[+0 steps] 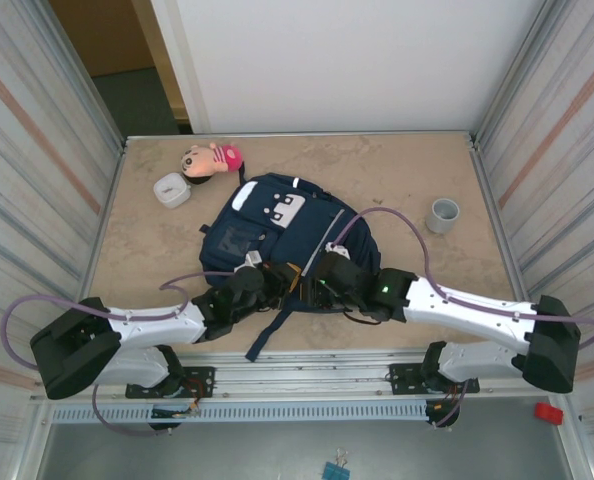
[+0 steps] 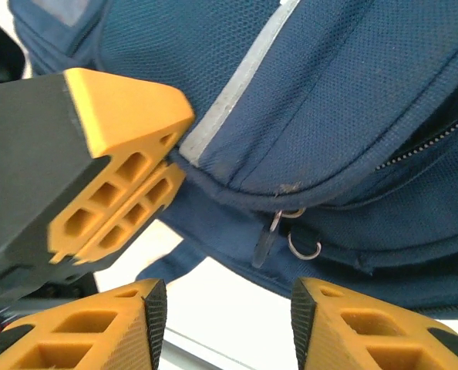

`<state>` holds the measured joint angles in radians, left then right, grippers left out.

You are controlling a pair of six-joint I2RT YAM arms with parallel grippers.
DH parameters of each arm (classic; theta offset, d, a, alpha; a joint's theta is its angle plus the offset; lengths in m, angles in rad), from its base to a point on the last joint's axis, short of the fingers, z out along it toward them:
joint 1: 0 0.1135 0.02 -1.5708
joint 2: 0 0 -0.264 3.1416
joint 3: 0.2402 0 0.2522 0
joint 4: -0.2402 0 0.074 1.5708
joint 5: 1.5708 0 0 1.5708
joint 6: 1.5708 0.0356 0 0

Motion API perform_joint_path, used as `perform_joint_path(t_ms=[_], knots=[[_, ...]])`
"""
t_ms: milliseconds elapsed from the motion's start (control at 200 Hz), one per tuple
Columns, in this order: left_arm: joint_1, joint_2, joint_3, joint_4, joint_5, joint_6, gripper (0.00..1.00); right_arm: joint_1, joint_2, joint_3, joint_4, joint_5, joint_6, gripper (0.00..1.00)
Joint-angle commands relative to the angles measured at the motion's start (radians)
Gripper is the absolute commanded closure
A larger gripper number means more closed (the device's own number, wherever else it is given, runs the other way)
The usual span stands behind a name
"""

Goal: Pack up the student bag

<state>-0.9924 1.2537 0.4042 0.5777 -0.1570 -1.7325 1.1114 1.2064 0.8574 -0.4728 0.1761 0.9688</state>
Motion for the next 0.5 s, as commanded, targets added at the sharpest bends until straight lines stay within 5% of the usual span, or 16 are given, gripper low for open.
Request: perform_joint_path(t_ms=[0,496], knots=[[0.001,-0.03,0.048,0.067,-0.004,0.004,1.0,-0.004,0.028,0.005,0.048,0.05,-0.002,0.52],[0.001,-0.1,0.016,-0.005,-0.034,0.023,1.0,-0.077,0.056,0.024,0.015,0.192,-0.097,0.89]])
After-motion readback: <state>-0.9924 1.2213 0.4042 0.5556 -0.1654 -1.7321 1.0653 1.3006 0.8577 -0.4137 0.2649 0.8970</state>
